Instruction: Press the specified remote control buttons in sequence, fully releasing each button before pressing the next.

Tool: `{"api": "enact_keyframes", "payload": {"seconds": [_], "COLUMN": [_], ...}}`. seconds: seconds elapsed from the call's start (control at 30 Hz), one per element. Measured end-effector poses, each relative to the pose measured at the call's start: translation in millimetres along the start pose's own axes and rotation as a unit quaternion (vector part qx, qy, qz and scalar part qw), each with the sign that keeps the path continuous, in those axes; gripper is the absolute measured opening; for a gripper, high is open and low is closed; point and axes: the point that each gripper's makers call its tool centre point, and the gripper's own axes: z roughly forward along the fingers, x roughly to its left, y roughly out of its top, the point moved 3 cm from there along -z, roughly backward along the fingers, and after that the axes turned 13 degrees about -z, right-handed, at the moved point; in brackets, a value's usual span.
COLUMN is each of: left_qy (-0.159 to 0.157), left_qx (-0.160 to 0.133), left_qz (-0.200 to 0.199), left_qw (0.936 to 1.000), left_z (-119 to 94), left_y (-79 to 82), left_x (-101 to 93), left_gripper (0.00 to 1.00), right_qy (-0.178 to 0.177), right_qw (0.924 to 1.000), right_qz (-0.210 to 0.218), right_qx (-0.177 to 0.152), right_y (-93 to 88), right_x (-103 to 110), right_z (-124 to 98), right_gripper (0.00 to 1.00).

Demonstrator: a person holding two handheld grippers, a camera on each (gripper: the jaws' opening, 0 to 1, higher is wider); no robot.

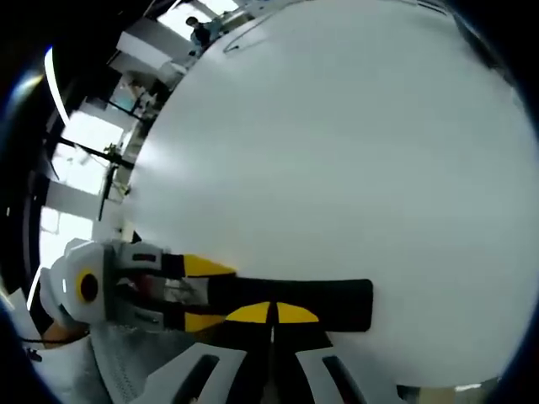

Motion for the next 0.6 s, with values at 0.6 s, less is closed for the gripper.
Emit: {"api": "enact_keyframes", "payload": {"seconds": [0.6], "left_qy": [-0.001], "left_qx": [0.000], "left_qz": [0.001], "left_qw": [1.0000], "left_z": [-0.1], "left_y": [0.2], "left_x": [-0.4], "left_gripper": [0.25], "right_qy": [0.000], "right_qw": [0.9999], "right_qz": [-0.012], "right_qx": [-0.006], "right_y": [0.9], "right_x": [0.5], "right_z": [1.4], "right_gripper": [0.00]}}
